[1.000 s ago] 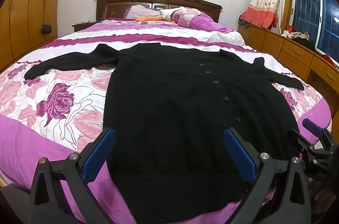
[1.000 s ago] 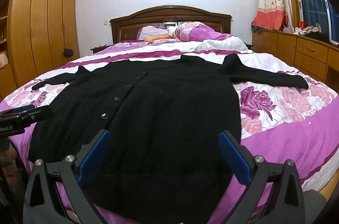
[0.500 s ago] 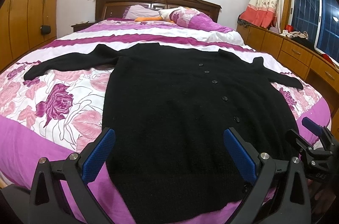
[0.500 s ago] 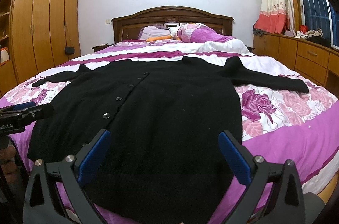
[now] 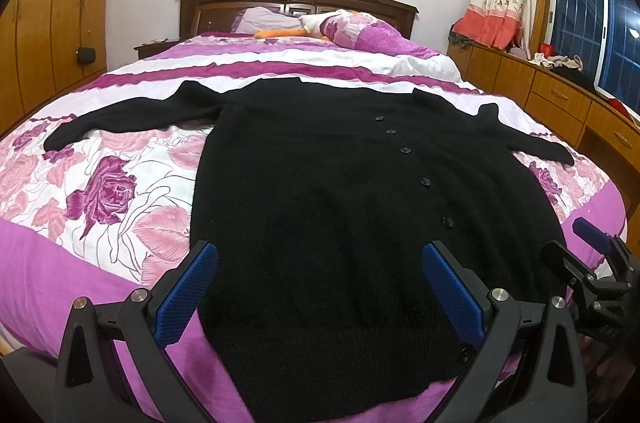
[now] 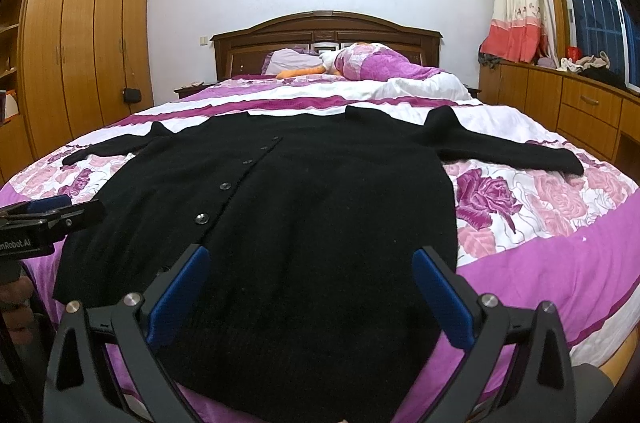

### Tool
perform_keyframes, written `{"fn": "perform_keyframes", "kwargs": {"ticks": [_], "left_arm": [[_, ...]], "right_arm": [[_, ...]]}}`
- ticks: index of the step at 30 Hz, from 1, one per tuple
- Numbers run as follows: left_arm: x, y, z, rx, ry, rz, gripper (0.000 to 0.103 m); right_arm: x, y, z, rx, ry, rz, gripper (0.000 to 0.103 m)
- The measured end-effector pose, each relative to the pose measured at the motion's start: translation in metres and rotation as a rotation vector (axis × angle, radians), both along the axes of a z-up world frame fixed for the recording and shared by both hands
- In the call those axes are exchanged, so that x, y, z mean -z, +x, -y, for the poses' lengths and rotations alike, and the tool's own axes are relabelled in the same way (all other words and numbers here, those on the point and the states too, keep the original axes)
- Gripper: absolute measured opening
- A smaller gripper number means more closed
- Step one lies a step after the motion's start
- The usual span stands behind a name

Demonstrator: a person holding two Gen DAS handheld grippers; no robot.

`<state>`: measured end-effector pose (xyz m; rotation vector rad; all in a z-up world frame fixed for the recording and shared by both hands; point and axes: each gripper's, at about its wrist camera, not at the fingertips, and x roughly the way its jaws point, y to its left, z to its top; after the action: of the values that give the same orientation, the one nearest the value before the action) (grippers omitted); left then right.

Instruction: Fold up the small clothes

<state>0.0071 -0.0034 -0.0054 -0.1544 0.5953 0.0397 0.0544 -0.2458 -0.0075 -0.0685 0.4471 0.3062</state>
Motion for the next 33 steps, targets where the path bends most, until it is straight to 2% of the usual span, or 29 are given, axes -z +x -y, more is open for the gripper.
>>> {"fn": "perform_keyframes", "kwargs": {"ticks": [5, 7, 12, 18, 23, 28, 33], "left_arm": [[-0.002, 0.007, -0.009, -0.035, -0.006, -0.038, 0.090], [0.001, 0.018, -0.022, -0.104, 0.009, -0.088, 0.090], [0.006, 0.037, -0.068, -0.215, -0.059, -0.150, 0.090], [0.005, 0.057, -0.122, -0.294, -0.013, -0.165, 0.090], [0.008, 0.076, -0.173, -0.355, -0.032, -0.186, 0.090], [0.014, 0.097, -0.226, -0.415, -0.135, -0.191, 0.090], [0.015, 0.112, -0.280, -0.460, -0.255, -0.164, 0.090]], "right_arm": [[0.000, 0.005, -0.004, 0.034, -0.046, -0.034, 0.103], [0.001, 0.010, -0.007, 0.038, -0.069, -0.057, 0.103], [0.001, 0.026, -0.016, 0.015, -0.066, -0.096, 0.103], [-0.004, 0.046, -0.039, -0.030, -0.065, -0.097, 0.103], [-0.006, 0.061, -0.069, -0.082, -0.075, -0.107, 0.103], [-0.010, 0.070, -0.093, -0.144, -0.082, -0.115, 0.103], [-0.016, 0.093, -0.118, -0.184, -0.144, -0.095, 0.103]]}}
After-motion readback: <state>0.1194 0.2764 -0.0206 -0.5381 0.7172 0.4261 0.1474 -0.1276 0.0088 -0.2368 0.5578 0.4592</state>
